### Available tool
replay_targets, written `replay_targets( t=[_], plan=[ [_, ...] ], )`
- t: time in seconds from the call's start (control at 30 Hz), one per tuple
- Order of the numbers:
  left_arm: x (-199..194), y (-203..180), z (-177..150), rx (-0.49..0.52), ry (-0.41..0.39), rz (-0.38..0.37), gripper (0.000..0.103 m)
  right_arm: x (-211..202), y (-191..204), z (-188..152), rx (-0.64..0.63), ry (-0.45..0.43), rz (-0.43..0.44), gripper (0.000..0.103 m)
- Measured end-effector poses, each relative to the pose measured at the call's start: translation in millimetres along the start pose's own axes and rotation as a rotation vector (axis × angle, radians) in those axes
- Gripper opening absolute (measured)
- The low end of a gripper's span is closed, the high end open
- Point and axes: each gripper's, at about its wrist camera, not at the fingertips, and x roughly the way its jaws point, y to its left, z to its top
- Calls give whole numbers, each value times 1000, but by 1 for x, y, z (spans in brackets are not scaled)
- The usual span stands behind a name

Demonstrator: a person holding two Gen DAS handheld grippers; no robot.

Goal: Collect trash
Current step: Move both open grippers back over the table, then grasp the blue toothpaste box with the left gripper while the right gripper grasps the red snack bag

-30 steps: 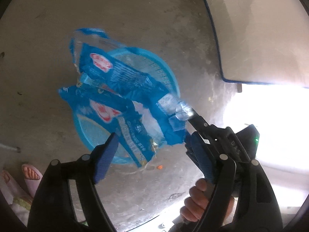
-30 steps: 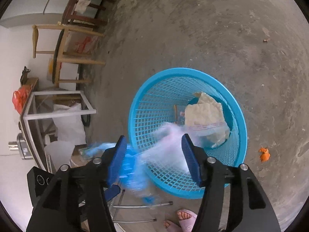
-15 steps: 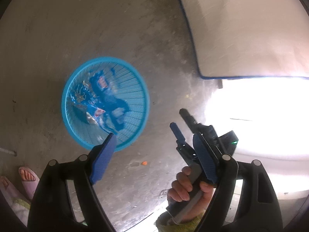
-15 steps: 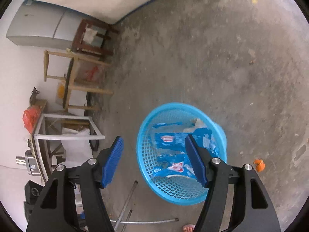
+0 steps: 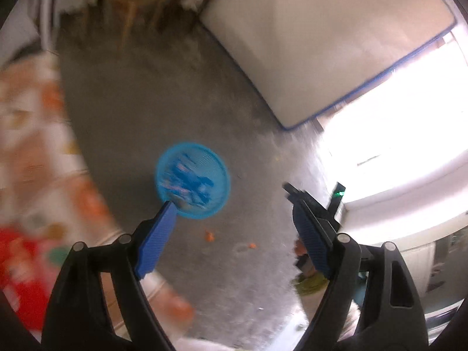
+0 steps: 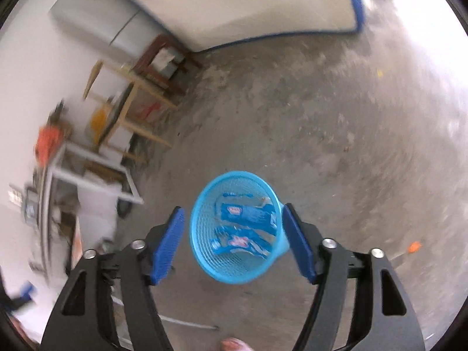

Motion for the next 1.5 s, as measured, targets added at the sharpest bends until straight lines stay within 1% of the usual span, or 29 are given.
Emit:
replay_targets(
  t=[0.03, 0.1, 0.13, 0.2, 0.23, 0.27, 0.33, 0.4, 0.43, 0.47, 0.53, 0.6, 0.63, 0.73, 0.83, 0.9, 0.93, 1.0, 1.07, 1.13, 1.17, 1.33, 1.43, 1.5],
  plan=[
    [-21, 4, -8, 1, -38, 17, 80, -13, 9, -6, -51, -3, 11, 78],
    [-84, 18, -33, -12, -163, 112, 80, -31, 24, -16, -114, 0, 29, 81],
    [-103, 24, -42, -22, -205, 144, 80, -39, 34, -21, -141, 2, 44, 81],
    [-155, 43, -75, -60, -319, 234, 80, -48, 51, -29, -182, 13, 92, 81],
    [-171, 51, -87, -75, -355, 252, 80, -51, 67, -34, -212, 26, 118, 81],
    [-194, 61, -110, -103, -412, 282, 81, -54, 77, -38, -234, 34, 132, 81],
    [-219, 74, -144, -138, -476, 311, 81, -57, 112, -51, -307, 69, 201, 82],
    [-237, 86, -175, -165, -521, 342, 81, -58, 144, -65, -349, 122, 271, 82],
    [-244, 91, -196, -173, -552, 369, 81, -57, 161, -73, -359, 156, 320, 82],
    [-250, 97, -211, -173, -573, 390, 81, -57, 177, -82, -367, 189, 368, 82],
    [-252, 105, -246, -181, -616, 454, 81, -53, 205, -100, -377, 264, 443, 82],
    [-252, 116, -272, -194, -628, 489, 81, -48, 228, -122, -382, 343, 503, 82],
    [-248, 120, -286, -196, -630, 499, 81, -43, 242, -138, -391, 399, 529, 82],
    [-234, 127, -315, -177, -609, 538, 81, -33, 272, -180, -402, 523, 577, 82],
    [-216, 130, -330, -125, -588, 587, 81, -24, 292, -214, -397, 599, 572, 82],
    [-207, 134, -334, -101, -580, 581, 81, -26, 303, -228, -432, 608, 559, 82],
    [-205, 136, -336, -99, -579, 563, 81, -28, 308, -234, -454, 608, 552, 82],
    [-201, 145, -335, -105, -598, 497, 81, -32, 324, -246, -515, 581, 520, 82],
    [-201, 149, -330, -126, -623, 452, 80, -35, 339, -256, -580, 550, 495, 82],
    [-199, 158, -324, -161, -678, 399, 80, -38, 351, -261, -611, 539, 490, 82],
    [-197, 160, -320, -171, -696, 390, 80, -38, 354, -261, -614, 540, 489, 82],
    [-177, 171, -302, -232, -743, 401, 80, -32, 370, -266, -625, 528, 487, 82],
    [-160, 182, -293, -316, -728, 446, 80, -29, 374, -268, -622, 526, 490, 82],
    [-151, 190, -288, -361, -707, 464, 80, -25, 372, -270, -615, 525, 483, 82]
  ],
)
